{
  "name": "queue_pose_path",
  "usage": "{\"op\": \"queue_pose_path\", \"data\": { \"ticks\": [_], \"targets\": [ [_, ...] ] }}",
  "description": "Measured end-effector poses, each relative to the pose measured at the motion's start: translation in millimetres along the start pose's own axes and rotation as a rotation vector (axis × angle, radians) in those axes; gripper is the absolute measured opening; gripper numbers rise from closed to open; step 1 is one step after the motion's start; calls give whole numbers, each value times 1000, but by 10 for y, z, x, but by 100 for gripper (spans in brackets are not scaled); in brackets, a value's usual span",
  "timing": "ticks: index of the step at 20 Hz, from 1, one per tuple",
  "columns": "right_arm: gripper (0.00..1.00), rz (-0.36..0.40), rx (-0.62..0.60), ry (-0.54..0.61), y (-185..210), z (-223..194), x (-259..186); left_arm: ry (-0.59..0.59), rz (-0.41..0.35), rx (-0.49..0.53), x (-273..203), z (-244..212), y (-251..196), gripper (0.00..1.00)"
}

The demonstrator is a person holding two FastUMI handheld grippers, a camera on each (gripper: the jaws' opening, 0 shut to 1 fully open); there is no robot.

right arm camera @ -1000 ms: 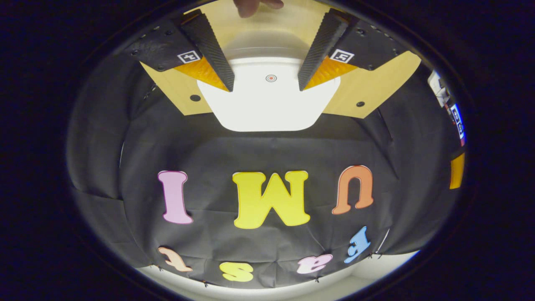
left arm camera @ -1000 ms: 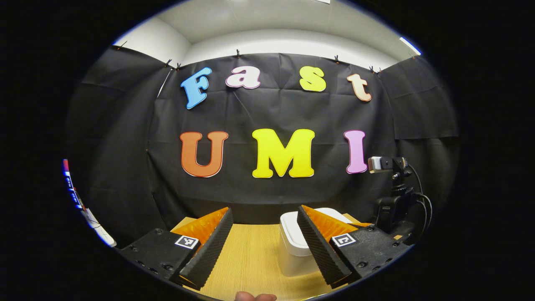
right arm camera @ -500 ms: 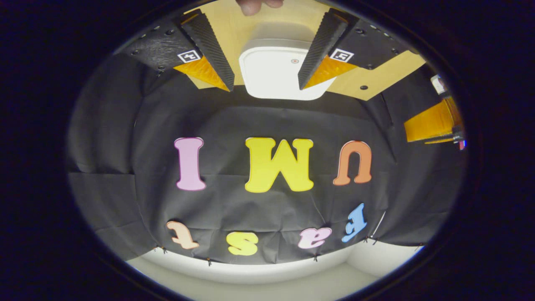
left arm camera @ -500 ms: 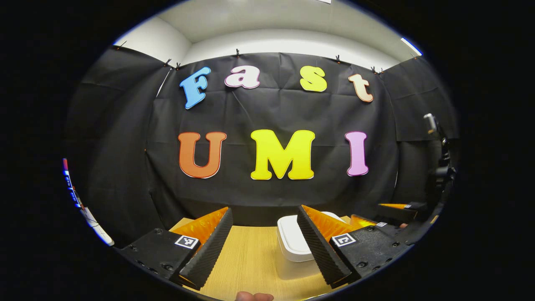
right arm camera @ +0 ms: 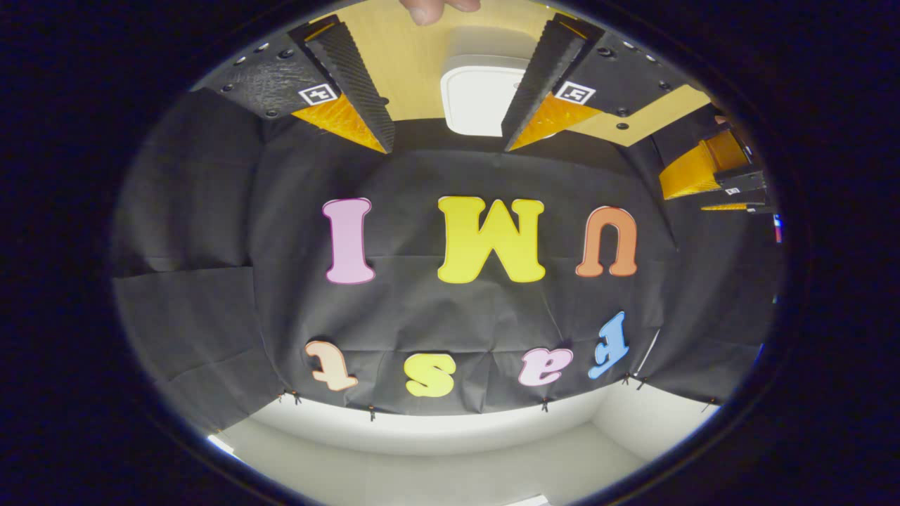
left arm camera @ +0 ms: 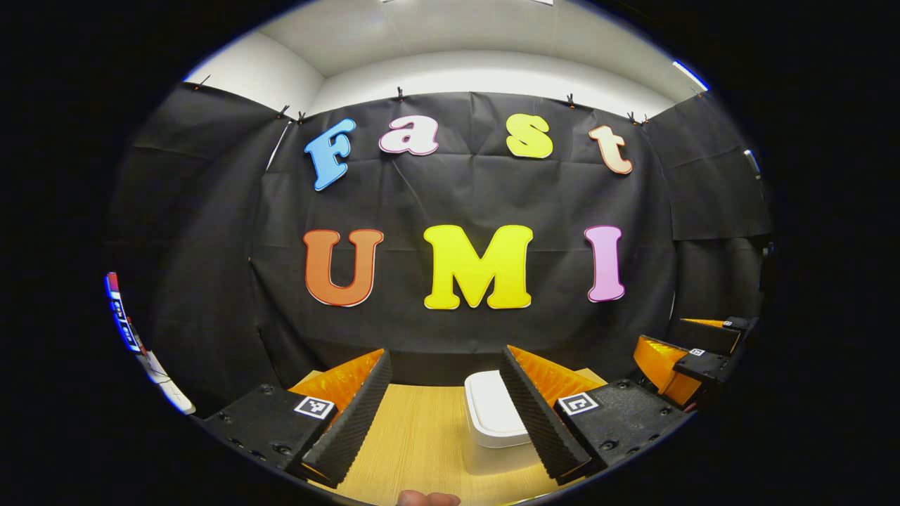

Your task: Press the lid of the desktop garbage bin to open it, pick up the crumpled paper on the desktop and throw it into the bin, then pick up the pop can on the desktop and drop it into the bin, and finally close the garbage bin lid.

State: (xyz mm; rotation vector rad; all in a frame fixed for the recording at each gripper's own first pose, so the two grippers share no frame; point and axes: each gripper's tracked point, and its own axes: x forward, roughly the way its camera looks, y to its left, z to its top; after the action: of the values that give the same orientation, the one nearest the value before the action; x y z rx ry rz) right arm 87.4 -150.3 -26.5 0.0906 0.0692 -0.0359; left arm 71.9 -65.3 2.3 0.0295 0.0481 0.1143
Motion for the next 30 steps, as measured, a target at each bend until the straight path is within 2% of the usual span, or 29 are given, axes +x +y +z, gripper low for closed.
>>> {"op": "queue_pose_path", "data": {
  "ticks": [7,8,9,12,13,19,20,21,22,23,24,25,26,30],
  "targets": [
    [93,11,37,16,68,-56,38,-8,37,2,19,62,93,99],
    [96,14,33,19,79,-64,65,-15,40,4,26,77,103,99],
    [93,18,34,19,98,-55,79,-19,45,6,27,87,126,99],
    [99,35,30,18,179,-46,105,-13,56,3,31,55,165,99],
    [95,38,22,15,189,-31,115,-12,60,2,38,45,180,99],
    [95,49,29,23,238,-22,191,-19,71,8,89,179,244,99],
    [99,51,32,22,242,0,194,-25,72,13,63,104,210,99],
    [95,52,35,20,249,17,195,-28,74,17,64,122,216,99],
    [95,53,37,21,257,20,199,-28,78,17,79,121,226,94],
    [99,53,39,28,261,8,207,-24,78,14,95,123,234,99],
    [95,50,39,36,254,-3,206,-20,75,13,95,125,219,99],
    [99,51,42,39,250,-3,201,-18,78,15,100,140,229,99],
    [95,54,47,40,259,16,200,-22,79,18,98,162,241,99],
    [99,60,52,36,277,50,218,-31,83,29,106,216,248,99]
  ]
}}
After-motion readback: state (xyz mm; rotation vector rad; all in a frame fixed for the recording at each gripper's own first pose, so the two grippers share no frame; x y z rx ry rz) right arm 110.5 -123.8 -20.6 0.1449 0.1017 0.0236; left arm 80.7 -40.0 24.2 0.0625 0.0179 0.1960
